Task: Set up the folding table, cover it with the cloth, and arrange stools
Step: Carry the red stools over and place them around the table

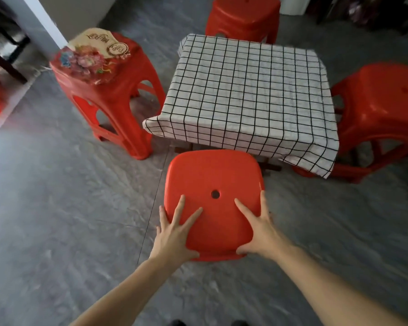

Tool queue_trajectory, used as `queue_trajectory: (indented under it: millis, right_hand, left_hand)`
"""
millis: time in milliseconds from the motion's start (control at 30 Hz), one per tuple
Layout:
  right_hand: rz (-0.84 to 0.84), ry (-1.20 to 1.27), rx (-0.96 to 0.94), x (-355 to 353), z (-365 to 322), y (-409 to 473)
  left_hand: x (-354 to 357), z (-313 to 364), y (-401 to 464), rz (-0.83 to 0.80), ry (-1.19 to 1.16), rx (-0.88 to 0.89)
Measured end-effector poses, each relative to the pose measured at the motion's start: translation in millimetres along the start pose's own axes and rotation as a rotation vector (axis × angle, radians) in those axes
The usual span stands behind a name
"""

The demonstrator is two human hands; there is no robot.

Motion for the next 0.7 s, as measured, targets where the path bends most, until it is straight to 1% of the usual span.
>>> queue_trajectory:
  millis: [100, 233, 500, 600, 700]
  right_hand:
    - [0.032, 0.013, -0.005, 3, 2, -2]
    - [0.047, 0.021, 0.002, 7, 4, -7]
    - [0.085, 0.078, 0.108, 28, 17, -41]
    - [0.106, 0.099, 0.107, 31, 16, -46]
    - [0.088, 0.099, 0.123, 31, 12, -43]
  left_hand:
    - [-4, 3, -1, -0.002, -0.028, 0.025]
    - [-4, 6, 0, -0.033, 0.014, 0.057]
    - [-1, 20, 11, -0.111, 0.09, 0.146]
    - [-2, 18, 14, -0.111, 0.089, 0.154]
    - [-3, 13, 19, -0.11, 0.079, 0.141]
Point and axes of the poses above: each hand's wrist, its own y-axis towards the middle knuckle, its own x-axis out of the palm, z = x × y, the point moved 1 cm from there along y, towards the middle knuckle, and after that the axes turned 14 degrees about -y, right-handed, at the moved point
